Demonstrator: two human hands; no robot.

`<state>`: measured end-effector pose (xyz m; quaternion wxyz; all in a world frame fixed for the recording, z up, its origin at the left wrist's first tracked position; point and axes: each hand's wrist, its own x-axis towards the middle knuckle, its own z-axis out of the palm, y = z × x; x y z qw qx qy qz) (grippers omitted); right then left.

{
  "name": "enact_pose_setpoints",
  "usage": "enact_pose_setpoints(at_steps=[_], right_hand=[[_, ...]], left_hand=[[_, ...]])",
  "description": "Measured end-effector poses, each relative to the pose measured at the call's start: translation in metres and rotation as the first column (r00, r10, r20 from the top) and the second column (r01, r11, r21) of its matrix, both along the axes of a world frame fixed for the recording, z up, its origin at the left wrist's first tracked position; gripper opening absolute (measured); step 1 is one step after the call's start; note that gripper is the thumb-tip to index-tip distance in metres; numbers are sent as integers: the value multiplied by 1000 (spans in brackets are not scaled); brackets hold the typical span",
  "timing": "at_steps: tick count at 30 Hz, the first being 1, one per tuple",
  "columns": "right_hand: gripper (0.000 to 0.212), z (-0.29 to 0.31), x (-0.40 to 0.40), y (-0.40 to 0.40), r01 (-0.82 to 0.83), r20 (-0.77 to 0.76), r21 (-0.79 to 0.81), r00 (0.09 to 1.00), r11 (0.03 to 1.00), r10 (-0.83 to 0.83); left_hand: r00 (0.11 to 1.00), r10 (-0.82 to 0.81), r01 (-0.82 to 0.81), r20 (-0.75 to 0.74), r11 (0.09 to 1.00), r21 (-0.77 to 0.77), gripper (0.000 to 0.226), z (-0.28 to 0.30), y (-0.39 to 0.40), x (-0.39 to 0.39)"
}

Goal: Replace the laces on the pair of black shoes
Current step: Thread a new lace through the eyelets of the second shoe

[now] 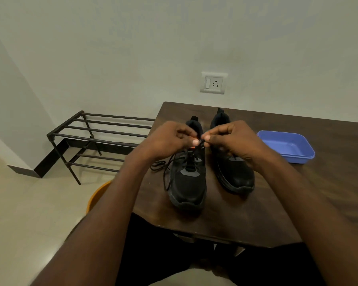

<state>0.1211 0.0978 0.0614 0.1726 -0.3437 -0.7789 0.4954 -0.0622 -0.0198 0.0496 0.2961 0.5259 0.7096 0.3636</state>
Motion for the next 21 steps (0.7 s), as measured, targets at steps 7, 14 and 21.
enact_pose_setpoints(at_steps=[7,14,21], right_hand=[[8,-10,-1,6,200,-53,11,979,980,-199],[13,-22,-20,-8,56,-47,193,998,980,-48],[31,-45,-33,-5,159,-48,344,987,925,-151]], left_hand=[[995,57,-64,-88,995,-80,7,-8,0,-7],[991,59,-57,120,998,-18,14,-9,9,7],[958,287,-287,7,958,-14,12,-25,17,0]])
